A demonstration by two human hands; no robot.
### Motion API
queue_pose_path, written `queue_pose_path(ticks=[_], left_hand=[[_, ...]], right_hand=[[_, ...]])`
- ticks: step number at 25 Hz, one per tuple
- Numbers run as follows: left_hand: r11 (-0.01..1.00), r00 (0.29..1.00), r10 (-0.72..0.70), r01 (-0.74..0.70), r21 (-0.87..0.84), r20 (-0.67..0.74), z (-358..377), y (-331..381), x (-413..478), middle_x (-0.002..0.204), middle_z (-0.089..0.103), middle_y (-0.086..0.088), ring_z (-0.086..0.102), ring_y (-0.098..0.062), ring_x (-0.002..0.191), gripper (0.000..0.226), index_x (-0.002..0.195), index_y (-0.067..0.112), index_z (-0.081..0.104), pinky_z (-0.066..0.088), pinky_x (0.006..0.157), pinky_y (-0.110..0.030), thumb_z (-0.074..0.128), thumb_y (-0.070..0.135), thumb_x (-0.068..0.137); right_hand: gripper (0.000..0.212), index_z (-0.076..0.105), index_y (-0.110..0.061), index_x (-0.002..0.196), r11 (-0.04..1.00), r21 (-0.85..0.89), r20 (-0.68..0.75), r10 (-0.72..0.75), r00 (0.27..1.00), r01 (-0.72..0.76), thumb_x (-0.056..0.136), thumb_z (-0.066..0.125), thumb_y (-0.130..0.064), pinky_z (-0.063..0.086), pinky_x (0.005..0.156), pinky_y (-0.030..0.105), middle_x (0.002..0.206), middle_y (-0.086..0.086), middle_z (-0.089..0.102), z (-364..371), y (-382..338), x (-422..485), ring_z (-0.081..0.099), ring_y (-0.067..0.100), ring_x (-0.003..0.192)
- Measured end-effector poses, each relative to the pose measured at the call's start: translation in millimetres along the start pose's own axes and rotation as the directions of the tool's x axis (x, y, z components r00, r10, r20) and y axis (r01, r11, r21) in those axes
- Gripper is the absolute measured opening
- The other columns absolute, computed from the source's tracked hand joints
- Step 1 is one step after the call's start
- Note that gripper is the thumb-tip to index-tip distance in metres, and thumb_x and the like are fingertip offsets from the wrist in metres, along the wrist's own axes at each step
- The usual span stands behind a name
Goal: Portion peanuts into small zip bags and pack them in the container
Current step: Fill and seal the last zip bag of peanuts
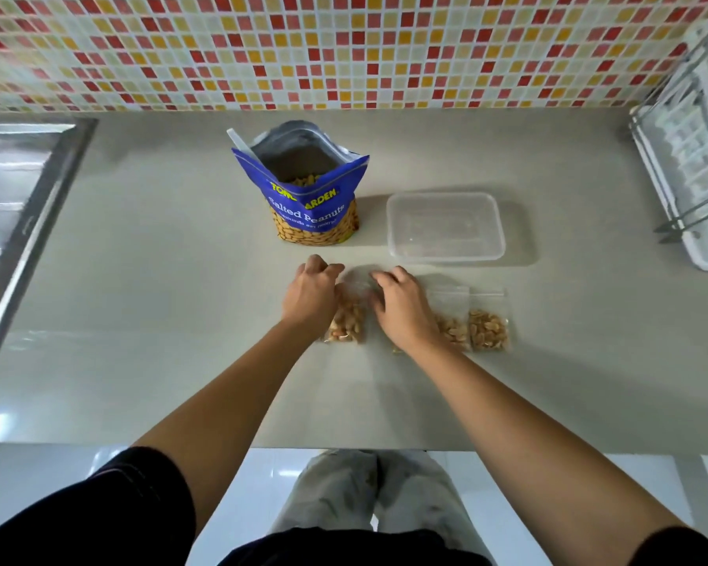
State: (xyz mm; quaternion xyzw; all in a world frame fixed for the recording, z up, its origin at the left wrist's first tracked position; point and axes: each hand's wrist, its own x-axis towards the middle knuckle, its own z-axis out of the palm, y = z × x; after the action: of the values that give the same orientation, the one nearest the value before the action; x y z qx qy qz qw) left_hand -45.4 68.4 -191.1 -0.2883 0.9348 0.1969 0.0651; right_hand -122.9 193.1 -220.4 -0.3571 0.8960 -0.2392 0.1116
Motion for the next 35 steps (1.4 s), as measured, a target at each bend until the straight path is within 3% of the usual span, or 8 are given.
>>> queue_pose_path(ticks=[5, 9, 12, 15, 20, 25, 30, 35], left_hand=[[0.97, 0.994, 0.1, -0.108, 0.22, 0.045, 2.7, -5.5, 14.7, 0.129, 0.039, -0.011, 0.04, -0.029, 0.117, 0.045, 0.126, 0.017, 0.05, 0.042, 0.093, -0.04, 0.063, 0.013, 0.082], [0.969, 0.983, 0.181, -0.179, 0.167, 0.003, 5.2, -9.6, 13.1, 0.126, 0.047, -0.011, 0.04, -0.03, 0.114, 0.026, 0.116, 0.012, 0.055, 0.039, 0.092, -0.038, 0.05, 0.017, 0.092], [0.96, 0.962, 0.266, -0.27, -0.078, -0.053, -2.6, -8.5, 4.7, 0.103, 0.062, -0.016, 0.052, -0.033, 0.098, 0.015, 0.101, 0.005, 0.058, 0.043, 0.084, -0.038, 0.051, 0.013, 0.09], [0.904, 0.978, 0.19, -0.208, -0.374, -0.085, -25.1, -6.3, -10.1, 0.079, 0.065, -0.009, 0.059, -0.027, 0.075, 0.006, 0.091, 0.005, 0.057, 0.047, 0.071, -0.03, 0.058, 0.01, 0.088], [0.738, 0.974, 0.208, -0.219, -0.638, -0.093, -86.6, 8.4, -23.1, 0.08, 0.07, -0.005, 0.069, -0.01, 0.069, 0.008, 0.094, 0.01, 0.063, 0.057, 0.073, -0.024, 0.063, 0.009, 0.086], [0.839, 0.899, 0.4, -0.438, -0.322, -0.181, -147.9, 39.7, -19.5, 0.078, 0.066, 0.01, 0.06, -0.002, 0.071, 0.011, 0.092, 0.019, 0.072, 0.045, 0.066, -0.009, 0.067, 0.025, 0.084], [0.846, 0.82, 0.531, -0.528, 0.076, -0.213, -163.1, 62.9, -21.6, 0.093, 0.07, 0.004, 0.061, -0.016, 0.088, 0.015, 0.094, 0.021, 0.069, 0.046, 0.08, -0.035, 0.058, 0.029, 0.088], [0.745, 0.745, 0.625, -0.482, 0.462, -0.232, -153.8, 69.4, -22.5, 0.099, 0.066, 0.003, 0.058, -0.024, 0.099, 0.022, 0.097, 0.022, 0.065, 0.033, 0.076, -0.04, 0.046, 0.033, 0.094]], right_hand=[[0.028, 0.061, -0.01, 0.112, 0.983, -0.164, 0.023, 0.088, 0.996, -0.083, 0.085, 0.055, -0.003, 0.043, 0.09, 0.037, 0.115, 0.013, 0.051, 8.4, -9.7, 11.5, 0.05, 0.032, 0.106], [0.033, 0.056, -0.009, 0.118, 0.985, -0.15, 0.043, 0.098, 0.994, -0.09, 0.086, 0.053, -0.002, 0.041, 0.093, 0.036, 0.119, 0.013, 0.051, 8.0, -7.8, 5.9, 0.048, 0.031, 0.111], [0.035, 0.057, -0.008, 0.12, 0.996, -0.063, 0.076, 0.064, 0.995, -0.06, 0.085, 0.055, -0.001, 0.042, 0.097, 0.036, 0.12, 0.013, 0.055, 3.2, -10.1, 3.5, 0.05, 0.03, 0.114], [0.014, 0.066, -0.012, 0.097, 0.951, 0.272, 0.08, 0.129, 0.988, -0.146, 0.085, 0.061, -0.01, 0.05, 0.084, 0.033, 0.099, 0.007, 0.07, -14.5, -16.8, -5.1, 0.064, 0.023, 0.093], [0.004, 0.07, -0.013, 0.085, 0.766, 0.634, -0.024, 0.164, 0.986, -0.112, 0.084, 0.067, -0.016, 0.05, 0.071, 0.017, 0.081, 0.003, 0.072, -80.4, -36.9, -11.8, 0.068, 0.006, 0.075], [0.007, 0.073, -0.017, 0.088, 0.853, 0.514, -0.207, 0.026, 0.978, 0.086, 0.084, 0.068, -0.02, 0.055, 0.076, 0.032, 0.081, -0.001, 0.074, -136.9, -53.7, 0.0, 0.07, 0.015, 0.077], [0.009, 0.073, -0.02, 0.089, 0.922, 0.367, -0.323, 0.0, 0.946, 0.125, 0.085, 0.066, -0.023, 0.053, 0.067, 0.031, 0.079, -0.002, 0.074, -144.0, -60.1, -4.7, 0.068, 0.014, 0.072], [0.009, 0.072, -0.019, 0.087, 0.943, 0.314, -0.375, 0.021, 0.927, 0.106, 0.086, 0.065, -0.023, 0.054, 0.067, 0.037, 0.078, -0.001, 0.074, -141.7, -58.1, -8.7, 0.067, 0.017, 0.071]])
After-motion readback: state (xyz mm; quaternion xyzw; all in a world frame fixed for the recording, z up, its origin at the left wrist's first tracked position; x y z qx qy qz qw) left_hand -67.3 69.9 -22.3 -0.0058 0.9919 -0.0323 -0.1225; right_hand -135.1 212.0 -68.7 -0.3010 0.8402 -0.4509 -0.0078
